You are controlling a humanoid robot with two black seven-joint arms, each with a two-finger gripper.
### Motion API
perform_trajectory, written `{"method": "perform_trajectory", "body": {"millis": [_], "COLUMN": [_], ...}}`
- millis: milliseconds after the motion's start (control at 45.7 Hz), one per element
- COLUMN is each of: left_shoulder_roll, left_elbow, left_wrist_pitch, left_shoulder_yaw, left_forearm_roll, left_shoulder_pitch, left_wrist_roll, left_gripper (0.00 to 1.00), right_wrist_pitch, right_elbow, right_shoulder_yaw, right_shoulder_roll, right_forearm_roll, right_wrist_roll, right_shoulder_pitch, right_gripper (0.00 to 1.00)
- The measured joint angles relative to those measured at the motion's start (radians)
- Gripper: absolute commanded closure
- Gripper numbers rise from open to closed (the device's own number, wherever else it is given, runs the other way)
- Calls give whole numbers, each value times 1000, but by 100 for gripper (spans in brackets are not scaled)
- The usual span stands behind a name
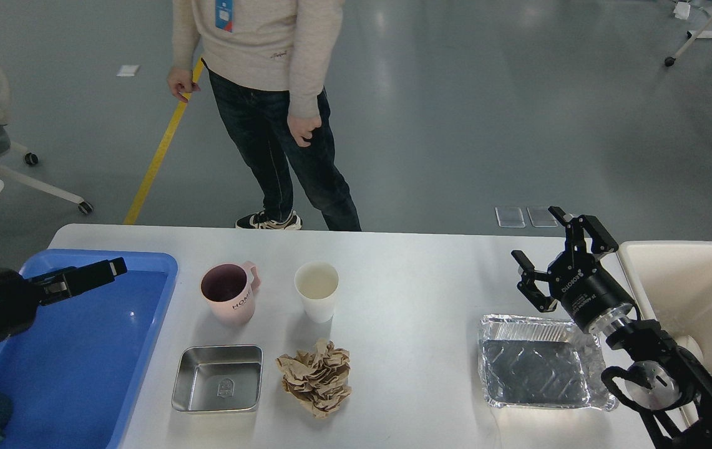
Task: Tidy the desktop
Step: 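Reach the left gripper toward the pink mug and grasp it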
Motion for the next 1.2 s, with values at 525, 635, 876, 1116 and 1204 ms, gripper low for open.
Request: {"method": "perform_trajectory", "body": {"millis": [525, 635, 876, 1116, 1204], "left_shoulder_roll": [-160, -205, -318, -418, -448], "left_elbow": [221, 255, 324, 432, 462], "left_wrist_pitch": [-69, -55, -46, -45, -42], "left_shoulder_yaw": [207, 272, 310, 316, 316], "left_forearm_roll": [5, 39, 157, 211, 211], "left_shoulder_pitch": [-259, -315, -338, -369, -376], "left_wrist_roll": [59, 54, 57, 60, 60], "left_gripper": [2, 2, 3, 3, 5], "right_wrist_pitch": [-2, -2, -2, 0, 0], "right_elbow": [9, 10, 10, 9, 9], "right_shoulder_yaw": [-1, -1, 0, 0, 0], "right_shoulder_roll": [7, 4, 2, 5, 5], "right_forearm_roll": [0, 0, 0, 0, 0], "right_wrist_roll": [0, 1, 2, 9, 9], "right_shoulder_pitch": [-11, -12, -15, -15, -15], "right_gripper": [0, 0, 0, 0, 0]}}
